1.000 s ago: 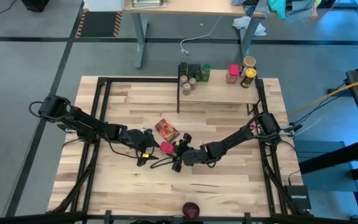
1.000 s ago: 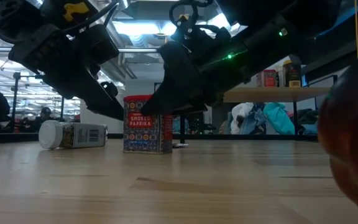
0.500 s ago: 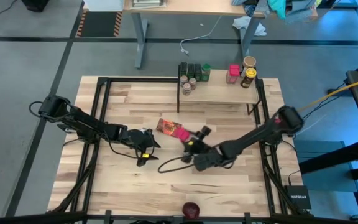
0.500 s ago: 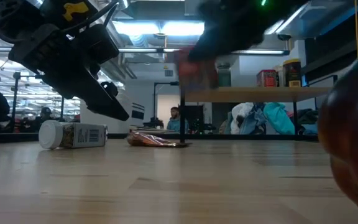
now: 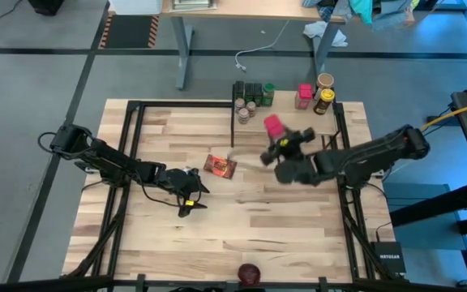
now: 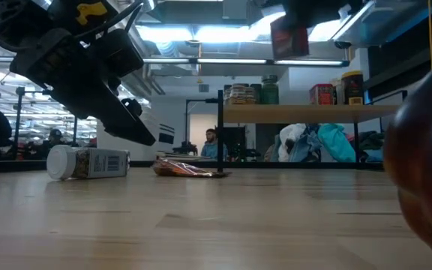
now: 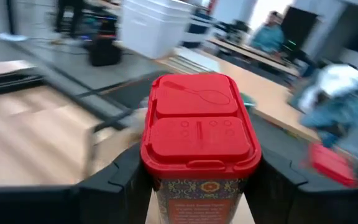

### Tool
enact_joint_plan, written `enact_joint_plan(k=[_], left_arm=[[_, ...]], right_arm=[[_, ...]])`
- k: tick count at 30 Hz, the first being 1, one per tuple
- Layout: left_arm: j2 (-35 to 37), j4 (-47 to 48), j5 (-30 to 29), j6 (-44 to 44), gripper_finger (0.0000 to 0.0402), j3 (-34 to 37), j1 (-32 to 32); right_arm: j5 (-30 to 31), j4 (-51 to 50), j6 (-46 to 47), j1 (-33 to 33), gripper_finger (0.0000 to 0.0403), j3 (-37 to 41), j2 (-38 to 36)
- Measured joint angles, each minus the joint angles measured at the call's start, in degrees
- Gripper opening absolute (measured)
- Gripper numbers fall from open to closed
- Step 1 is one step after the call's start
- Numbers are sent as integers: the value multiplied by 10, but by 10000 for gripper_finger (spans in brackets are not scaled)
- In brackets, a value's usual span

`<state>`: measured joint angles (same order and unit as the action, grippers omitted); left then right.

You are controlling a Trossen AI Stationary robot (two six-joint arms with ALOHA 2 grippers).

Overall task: Shelf spices
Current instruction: Put the red seasoning can on the shelf

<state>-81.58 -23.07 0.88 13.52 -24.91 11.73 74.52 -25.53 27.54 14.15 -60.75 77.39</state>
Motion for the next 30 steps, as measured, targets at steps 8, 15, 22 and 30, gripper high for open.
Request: enact_joint_plan(k=[8, 15, 22, 30], left_arm=[[0, 0, 0, 1, 290, 0, 0], [0, 0, 0, 11, 290, 0, 0], [0, 0, 0, 10, 290, 0, 0], [0, 0, 0, 10, 290, 0, 0]], right_arm=[[-90, -51, 97, -143, 205, 0, -11], [-111, -51, 165, -234, 205, 20, 5], [-111, -42, 250, -275, 206, 68, 5], [-94, -39, 278, -293, 209, 91, 5]])
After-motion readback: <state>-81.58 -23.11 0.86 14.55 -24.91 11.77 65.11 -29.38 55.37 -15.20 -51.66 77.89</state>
